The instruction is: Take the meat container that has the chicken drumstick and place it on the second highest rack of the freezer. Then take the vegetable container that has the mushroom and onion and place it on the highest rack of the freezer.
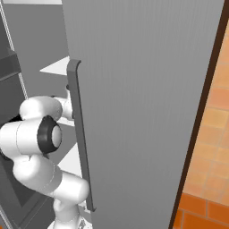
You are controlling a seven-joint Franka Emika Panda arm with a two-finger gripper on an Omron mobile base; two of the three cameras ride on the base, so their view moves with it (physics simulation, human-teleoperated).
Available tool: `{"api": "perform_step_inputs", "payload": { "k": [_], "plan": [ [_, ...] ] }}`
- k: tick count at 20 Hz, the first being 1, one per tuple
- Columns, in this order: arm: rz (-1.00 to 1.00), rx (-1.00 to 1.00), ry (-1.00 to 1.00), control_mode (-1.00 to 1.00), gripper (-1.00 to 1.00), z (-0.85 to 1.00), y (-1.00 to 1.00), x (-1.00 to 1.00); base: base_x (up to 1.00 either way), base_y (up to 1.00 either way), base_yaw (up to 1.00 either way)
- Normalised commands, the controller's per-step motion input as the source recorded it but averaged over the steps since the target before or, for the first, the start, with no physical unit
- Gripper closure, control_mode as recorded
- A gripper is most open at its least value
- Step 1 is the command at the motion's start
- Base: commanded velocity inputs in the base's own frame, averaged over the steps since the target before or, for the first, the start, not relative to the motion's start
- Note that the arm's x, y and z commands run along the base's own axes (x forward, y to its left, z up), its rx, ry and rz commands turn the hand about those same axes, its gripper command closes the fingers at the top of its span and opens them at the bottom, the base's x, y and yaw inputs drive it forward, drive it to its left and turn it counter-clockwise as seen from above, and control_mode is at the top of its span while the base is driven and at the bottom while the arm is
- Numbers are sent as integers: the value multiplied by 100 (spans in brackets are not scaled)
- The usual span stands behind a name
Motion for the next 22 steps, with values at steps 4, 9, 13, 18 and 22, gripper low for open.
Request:
{"api": "perform_step_inputs", "payload": {
  "k": [4, 9, 13, 18, 22],
  "plan": [
    [-4, 0, 0, -100, -100, -22, 8, 5, 0, 0, 0],
    [-4, 0, -15, -100, -100, 2, -3, -36, 0, 0, 0],
    [-2, 0, -25, -100, -100, 8, -3, -60, 0, 0, 0],
    [0, 4, -16, -100, -100, 75, 0, -72, 0, 0, 0],
    [0, 8, -1, -100, -100, 100, 0, -85, 0, 0, 0]
  ]
}}
